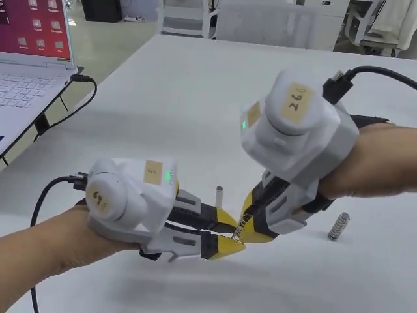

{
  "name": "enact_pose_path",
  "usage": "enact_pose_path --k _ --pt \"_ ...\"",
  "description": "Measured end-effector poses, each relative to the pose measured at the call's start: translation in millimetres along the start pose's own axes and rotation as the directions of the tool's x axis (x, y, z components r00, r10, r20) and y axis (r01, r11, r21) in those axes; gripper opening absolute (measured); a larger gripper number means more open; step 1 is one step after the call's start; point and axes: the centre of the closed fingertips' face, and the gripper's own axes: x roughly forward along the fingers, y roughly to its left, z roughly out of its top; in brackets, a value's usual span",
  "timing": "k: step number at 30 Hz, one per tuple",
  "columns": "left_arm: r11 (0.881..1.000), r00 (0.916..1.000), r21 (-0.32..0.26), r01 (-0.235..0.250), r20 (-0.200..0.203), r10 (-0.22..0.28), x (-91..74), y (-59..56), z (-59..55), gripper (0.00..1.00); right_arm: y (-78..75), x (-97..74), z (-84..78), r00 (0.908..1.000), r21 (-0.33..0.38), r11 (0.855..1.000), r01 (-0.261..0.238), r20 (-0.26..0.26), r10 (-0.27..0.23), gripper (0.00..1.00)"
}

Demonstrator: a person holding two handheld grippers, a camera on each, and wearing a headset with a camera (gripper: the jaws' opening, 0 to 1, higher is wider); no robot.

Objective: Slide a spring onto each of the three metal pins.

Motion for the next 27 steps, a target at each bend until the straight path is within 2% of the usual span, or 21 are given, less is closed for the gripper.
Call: enact_pose_path --k 8,16,27 --pt "1.000 0.9999 -0.013 -0.010 0.001 0.010 -1.5 1.2 -1.4 0.03 -1.8 -0.5 0.7 1.0000 -0.002 1.000 -0.003 -0.006 0.003 0.08" --pt "0.998 0.9997 -0.051 -0.022 -0.011 0.021 -7.3 3.6 -9.8 0.10 -8.6 -3.7 2.2 0.9999 0.002 1.000 0.011 -0.003 -0.011 0.08" --pt "0.993 0.9981 -0.099 -0.060 -0.015 0.059 -19.0 11.6 -14.7 0.23 -13.6 -8.9 2.3 0.9997 0.008 1.000 0.024 0.000 -0.024 0.08"
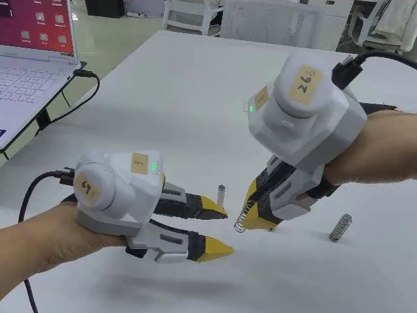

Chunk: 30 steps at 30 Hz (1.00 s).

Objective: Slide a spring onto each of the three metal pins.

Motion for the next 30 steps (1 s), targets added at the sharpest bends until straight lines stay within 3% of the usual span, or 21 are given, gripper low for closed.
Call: enact_pose_path --k 5,13,18,30 --pt "0.999 0.9988 -0.024 -0.047 0.012 0.047 -8.3 8.2 -2.6 0.34 -3.9 -4.1 -0.2 0.9999 0.003 1.000 0.010 0.000 -0.010 0.08" --pt "0.994 0.9957 -0.056 -0.090 0.017 0.091 -19.8 12.3 -8.8 0.41 -11.3 -8.9 3.5 0.9998 0.002 1.000 0.021 0.004 -0.021 0.08" --pt "0.987 0.9901 -0.095 -0.129 0.044 0.133 -27.5 16.4 -10.9 0.45 -14.8 -11.4 4.8 0.9997 -0.001 1.000 0.025 0.004 -0.025 0.08" --pt "0.974 0.9801 -0.145 -0.175 0.069 0.186 -36.2 12.4 -16.6 0.54 -25.8 -19.6 3.3 0.9991 0.009 0.999 0.043 -0.004 -0.042 0.08"
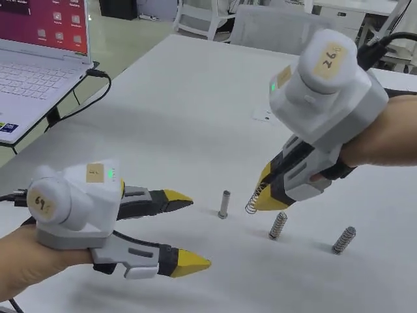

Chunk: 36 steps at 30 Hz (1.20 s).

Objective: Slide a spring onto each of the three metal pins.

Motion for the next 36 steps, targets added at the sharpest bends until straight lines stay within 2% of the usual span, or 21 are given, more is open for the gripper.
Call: enact_pose_path --k 14,21,29,36 --pt "0.999 0.9994 -0.027 -0.033 0.013 0.033 -6.5 -2.1 -4.9 0.61 -17.0 -4.2 2.6 0.9996 -0.006 1.000 0.018 -0.021 -0.018 0.08" --pt "0.999 0.9997 -0.030 -0.021 0.014 0.021 -6.0 -3.3 -5.8 0.65 -26.8 -4.7 4.5 0.9992 -0.008 0.999 0.032 -0.024 -0.032 0.08" --pt "0.999 0.9998 -0.039 -0.003 0.017 0.004 -5.3 -5.7 -5.7 0.72 -37.2 1.3 13.6 0.9995 0.001 1.000 0.028 -0.011 -0.028 0.08" --pt "1.000 0.9994 -0.028 0.005 0.034 -0.004 -4.0 -6.8 -1.9 0.75 -51.1 12.3 18.9 0.9986 -0.011 0.999 0.036 -0.039 -0.036 0.08"
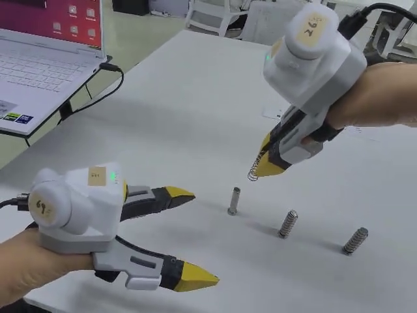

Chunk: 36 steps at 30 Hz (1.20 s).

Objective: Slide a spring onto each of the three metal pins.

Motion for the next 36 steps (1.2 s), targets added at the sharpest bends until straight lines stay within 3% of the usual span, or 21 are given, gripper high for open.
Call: enact_pose_path --k 20,36 --pt "0.999 0.9993 0.039 0.032 -0.018 -0.031 4.3 0.0 -2.2 0.82 -11.8 32.9 -0.8 0.9964 0.000 0.999 -0.054 -0.065 0.054 0.08" --pt "0.998 0.9993 0.047 0.033 -0.020 -0.032 5.0 1.3 -2.5 0.84 -12.8 44.7 -3.2 0.9936 0.000 0.997 -0.072 -0.087 0.072 0.08"
